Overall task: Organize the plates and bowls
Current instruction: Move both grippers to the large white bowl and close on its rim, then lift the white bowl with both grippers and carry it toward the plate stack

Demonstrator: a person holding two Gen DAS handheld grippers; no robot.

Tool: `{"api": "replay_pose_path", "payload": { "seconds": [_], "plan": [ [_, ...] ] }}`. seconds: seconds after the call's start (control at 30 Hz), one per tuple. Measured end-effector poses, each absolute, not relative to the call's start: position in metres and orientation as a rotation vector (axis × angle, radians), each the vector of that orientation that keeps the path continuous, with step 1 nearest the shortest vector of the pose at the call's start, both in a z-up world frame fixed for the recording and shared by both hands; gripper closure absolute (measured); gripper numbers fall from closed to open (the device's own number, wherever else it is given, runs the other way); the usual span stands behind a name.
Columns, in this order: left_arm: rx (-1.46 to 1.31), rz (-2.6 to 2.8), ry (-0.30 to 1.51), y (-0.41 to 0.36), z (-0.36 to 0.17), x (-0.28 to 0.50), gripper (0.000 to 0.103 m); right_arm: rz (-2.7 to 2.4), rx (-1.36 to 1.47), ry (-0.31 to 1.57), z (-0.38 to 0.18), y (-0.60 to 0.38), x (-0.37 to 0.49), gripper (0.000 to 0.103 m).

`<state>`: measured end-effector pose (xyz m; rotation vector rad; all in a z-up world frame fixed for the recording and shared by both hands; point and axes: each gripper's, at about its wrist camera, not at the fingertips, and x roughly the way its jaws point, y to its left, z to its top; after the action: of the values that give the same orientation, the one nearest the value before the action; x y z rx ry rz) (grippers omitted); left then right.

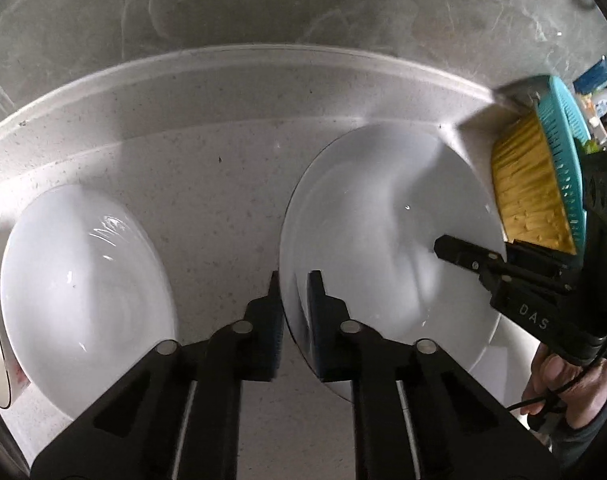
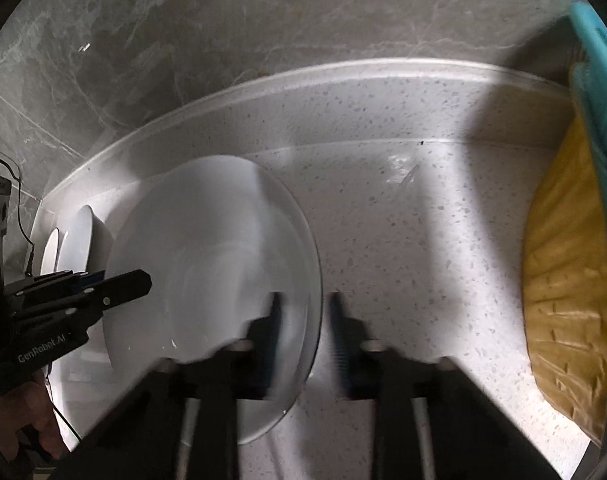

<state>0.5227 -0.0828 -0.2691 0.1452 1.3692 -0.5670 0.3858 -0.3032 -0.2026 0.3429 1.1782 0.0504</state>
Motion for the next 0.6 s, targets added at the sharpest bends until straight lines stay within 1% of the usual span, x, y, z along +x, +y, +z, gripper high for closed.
{"api": "replay_pose_path", "payload": {
  "seconds": [0.4, 0.6],
  "plan": [
    [0.160, -0.578, 1.348, -0.087, -0.268, 0.515, 0.094, 0.034, 0.314, 1.171, -0.201, -0.303, 0.380, 0.091],
    [0.158, -0.591, 1.326, -0.086, -0.254, 0.500, 0.094, 0.029, 0.318, 1.164, -0.199, -0.299, 0.370, 0.092]
  ]
}}
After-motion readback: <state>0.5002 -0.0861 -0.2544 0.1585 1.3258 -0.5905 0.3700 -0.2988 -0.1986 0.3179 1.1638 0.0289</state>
